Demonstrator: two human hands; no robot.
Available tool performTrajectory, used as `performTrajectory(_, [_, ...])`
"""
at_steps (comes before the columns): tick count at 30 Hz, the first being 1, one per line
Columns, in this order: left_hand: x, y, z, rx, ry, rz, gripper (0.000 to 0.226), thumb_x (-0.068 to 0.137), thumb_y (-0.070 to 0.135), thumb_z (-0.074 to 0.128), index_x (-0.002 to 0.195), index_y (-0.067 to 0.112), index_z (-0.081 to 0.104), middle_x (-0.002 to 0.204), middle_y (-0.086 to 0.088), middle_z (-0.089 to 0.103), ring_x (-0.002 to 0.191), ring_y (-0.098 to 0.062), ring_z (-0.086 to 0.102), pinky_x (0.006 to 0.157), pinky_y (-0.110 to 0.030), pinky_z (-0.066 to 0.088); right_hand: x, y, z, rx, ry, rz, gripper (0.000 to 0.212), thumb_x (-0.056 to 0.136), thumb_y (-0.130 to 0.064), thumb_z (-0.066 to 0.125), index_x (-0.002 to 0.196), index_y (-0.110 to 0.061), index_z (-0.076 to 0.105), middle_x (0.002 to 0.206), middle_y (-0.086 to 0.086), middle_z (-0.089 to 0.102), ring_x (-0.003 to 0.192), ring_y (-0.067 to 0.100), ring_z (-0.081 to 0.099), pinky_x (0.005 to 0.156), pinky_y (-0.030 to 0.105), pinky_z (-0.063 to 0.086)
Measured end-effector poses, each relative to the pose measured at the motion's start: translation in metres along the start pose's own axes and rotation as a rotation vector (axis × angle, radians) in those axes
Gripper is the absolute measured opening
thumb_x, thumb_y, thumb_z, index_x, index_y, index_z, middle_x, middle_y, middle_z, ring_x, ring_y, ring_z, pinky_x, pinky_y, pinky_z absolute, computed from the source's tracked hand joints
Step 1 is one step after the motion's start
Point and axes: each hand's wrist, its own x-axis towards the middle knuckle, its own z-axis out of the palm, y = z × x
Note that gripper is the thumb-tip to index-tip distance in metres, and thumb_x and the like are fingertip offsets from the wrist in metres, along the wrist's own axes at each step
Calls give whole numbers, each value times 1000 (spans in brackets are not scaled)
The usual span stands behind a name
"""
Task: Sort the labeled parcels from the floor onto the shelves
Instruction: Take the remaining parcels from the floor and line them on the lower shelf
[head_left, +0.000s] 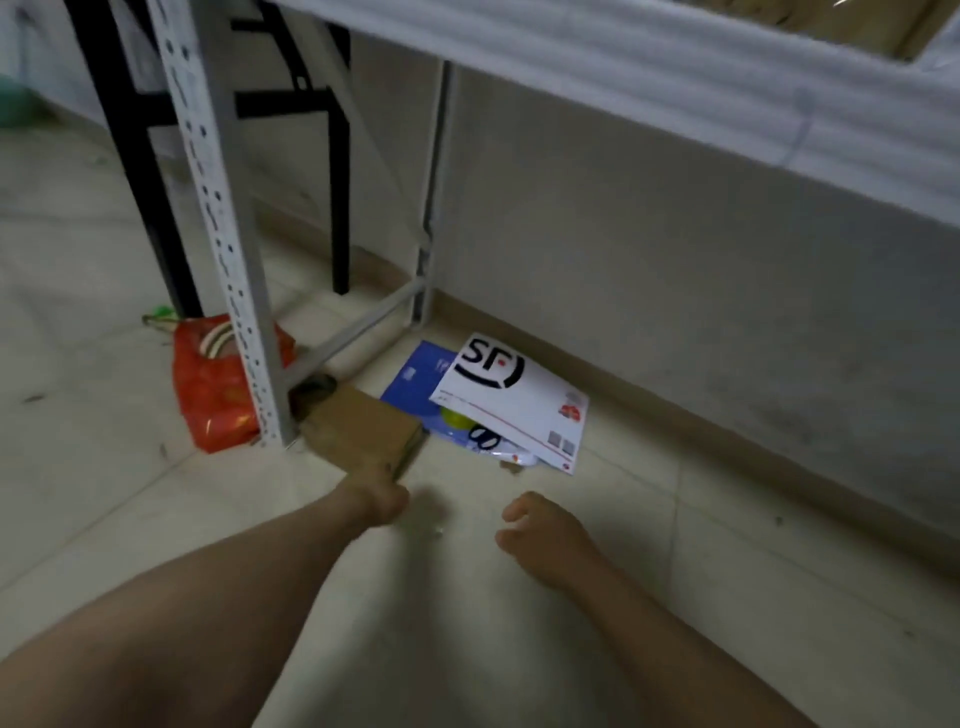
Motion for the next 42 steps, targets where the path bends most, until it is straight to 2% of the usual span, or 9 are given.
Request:
performTrajectory(4, [40, -41, -19, -249, 61, -101, 46, 102, 15, 46, 145, 0, 40, 145, -23, 46, 131, -38, 47, 99, -38, 43, 41, -20, 58, 335, -100, 160, 17, 89, -11, 69, 100, -19, 60, 87, 9, 63, 60, 17, 55, 50, 24, 40])
performTrajectory(10, [103, -71, -38, -436, 220, -78, 47, 103, 17, 43, 149, 11, 35, 149, -13, 40, 134, -33, 43, 105, -39, 40, 105, -57, 106, 418, -179, 173, 35, 95, -1, 54, 125, -19, 54, 91, 11, 55, 62, 16, 46, 51, 24, 36])
performTrajectory(13, [122, -88, -33, -435, 299, -182, 43, 102, 19, 41, 144, 16, 42, 144, -15, 42, 129, -37, 44, 107, -45, 43, 136, -77, 125, 94, -184, -14, 58, 95, -11, 58, 150, -23, 41, 117, 7, 55, 82, 13, 52, 67, 25, 46])
performTrajectory(16, [134, -102, -26, -410, 365, -265, 49, 99, 18, 43, 148, 16, 37, 148, -15, 32, 131, -39, 37, 110, -50, 39, 159, -98, 143, -26, -219, -96, 73, 98, -14, 59, 159, -23, 19, 153, 12, 42, 130, 28, 51, 106, 39, 45])
performTrajectory(19, [145, -109, -26, -456, 390, -194, 55, 96, 17, 47, 149, 19, 34, 156, -9, 27, 136, -36, 35, 112, -52, 36, 171, -104, 158, -108, -226, -73, 72, 100, -16, 53, 160, -25, 15, 156, 13, 39, 136, 31, 46, 112, 38, 39])
performTrajectory(25, [157, -109, -30, -729, 262, -127, 74, 92, 25, 59, 154, 32, 21, 149, -7, 39, 135, -33, 41, 111, -53, 39, 159, -90, 161, -163, -56, -119, 48, 103, -17, 48, 150, -20, 42, 141, 8, 56, 128, 25, 52, 101, 26, 37])
performTrajectory(31, [144, -111, -18, -580, 239, -325, 69, 93, 65, 43, 146, 21, 43, 143, -15, 35, 125, -40, 46, 110, -52, 39, 142, -69, 153, 356, 105, 171, 34, 96, -38, 60, 119, -15, 50, 109, 6, 62, 88, 19, 59, 71, 30, 49])
performTrajectory(34, [136, -111, -15, -647, 156, -436, 91, 81, 82, 35, 139, 13, 47, 137, -18, 50, 119, -39, 51, 106, -54, 41, 132, -56, 149, 563, 52, 408, 62, 92, -61, 58, 130, -12, 50, 118, 14, 65, 88, 24, 64, 70, 35, 54])
performTrajectory(42, [101, -69, -36, -809, -179, -463, 99, 79, 88, 35, 132, 7, 53, 137, -18, 52, 123, -38, 51, 105, -58, 41, 86, -42, 107, 868, -49, 475, 51, 90, -67, 54, 130, -36, 46, 126, 7, 57, 108, 29, 62, 88, 49, 58])
